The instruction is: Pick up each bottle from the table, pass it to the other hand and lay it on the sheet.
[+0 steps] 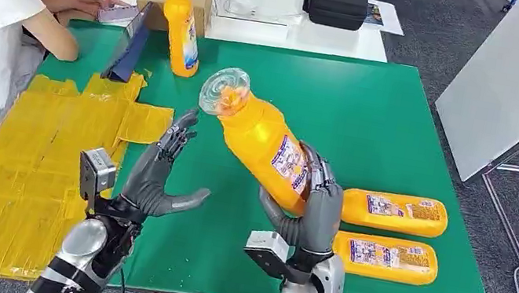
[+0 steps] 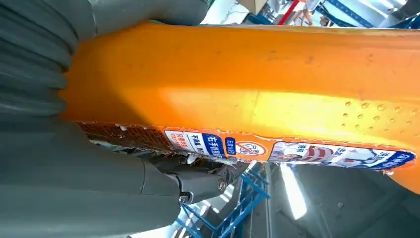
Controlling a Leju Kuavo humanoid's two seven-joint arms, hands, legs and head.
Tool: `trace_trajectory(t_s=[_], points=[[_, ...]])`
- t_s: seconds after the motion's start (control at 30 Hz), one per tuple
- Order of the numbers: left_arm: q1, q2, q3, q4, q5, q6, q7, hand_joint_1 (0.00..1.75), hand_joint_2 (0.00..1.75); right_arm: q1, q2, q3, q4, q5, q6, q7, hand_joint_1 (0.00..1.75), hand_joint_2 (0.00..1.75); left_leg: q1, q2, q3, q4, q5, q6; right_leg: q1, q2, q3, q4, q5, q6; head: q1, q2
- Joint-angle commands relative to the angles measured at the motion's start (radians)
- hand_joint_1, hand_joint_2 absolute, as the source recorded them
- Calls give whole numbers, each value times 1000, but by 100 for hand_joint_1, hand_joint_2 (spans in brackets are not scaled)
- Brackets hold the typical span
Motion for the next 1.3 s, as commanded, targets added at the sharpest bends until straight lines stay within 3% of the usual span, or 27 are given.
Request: trace_trajectory(t_s=[0.03,0.23,0.33,0.47,0.8,0.83,0.87,1.03,1.1,1.3], points=[[-35,55,-88,-61,43,-32,-12,0,175,-65,-32,124,165,31,60,16,175,175,2,0,6,1,-3,-2,2,5,6,0,-2,-3,0,0],[-3,86,-139,-162,17,-36,-49,0,175,-96,-25,157,282,34,83,34,175,175,1,1,3,-1,-1,-1,1,3,3,-1,-1,-2,0,0],[-6,82,-154,-164,1,-23,-66,0,175,-121,-22,210,345,65,141,46,175,175,2,2,9,0,-4,-1,2,7,8,-1,-3,-3,0,0],[-28,80,-161,-134,12,-33,-67,0,175,-147,7,238,424,52,150,28,175,175,1,2,3,-1,-1,-1,1,4,3,-1,0,-2,0,0],[-65,65,-154,-54,40,-64,-67,0,175,-168,7,280,423,11,188,12,175,175,1,-1,3,-1,-1,-1,1,2,3,0,-1,-2,0,0],[-66,61,-152,-46,33,-53,-62,35,175,-168,7,285,418,6,186,11,175,175,2,-1,4,0,-2,-1,1,2,5,0,-2,-2,1,0],[-72,59,-154,-32,26,-47,-59,169,175,-166,6,292,406,1,186,10,175,175,1,-1,2,-1,-1,-1,1,1,3,-1,-1,-2,0,0],[-84,53,-157,7,19,-42,-57,175,175,-164,5,309,377,-2,186,12,175,175,3,-2,10,0,-4,-2,2,4,10,0,-4,-5,0,0],[-90,49,-159,25,15,-40,-55,175,175,-165,4,316,367,-3,182,14,175,175,1,-2,3,0,-1,-1,1,1,4,0,-1,-2,0,0],[-94,42,-164,67,-32,-3,-46,175,175,-150,0,324,324,-4,151,16,175,175,2,-2,6,0,-3,-2,1,2,7,0,-3,-3,0,0]])
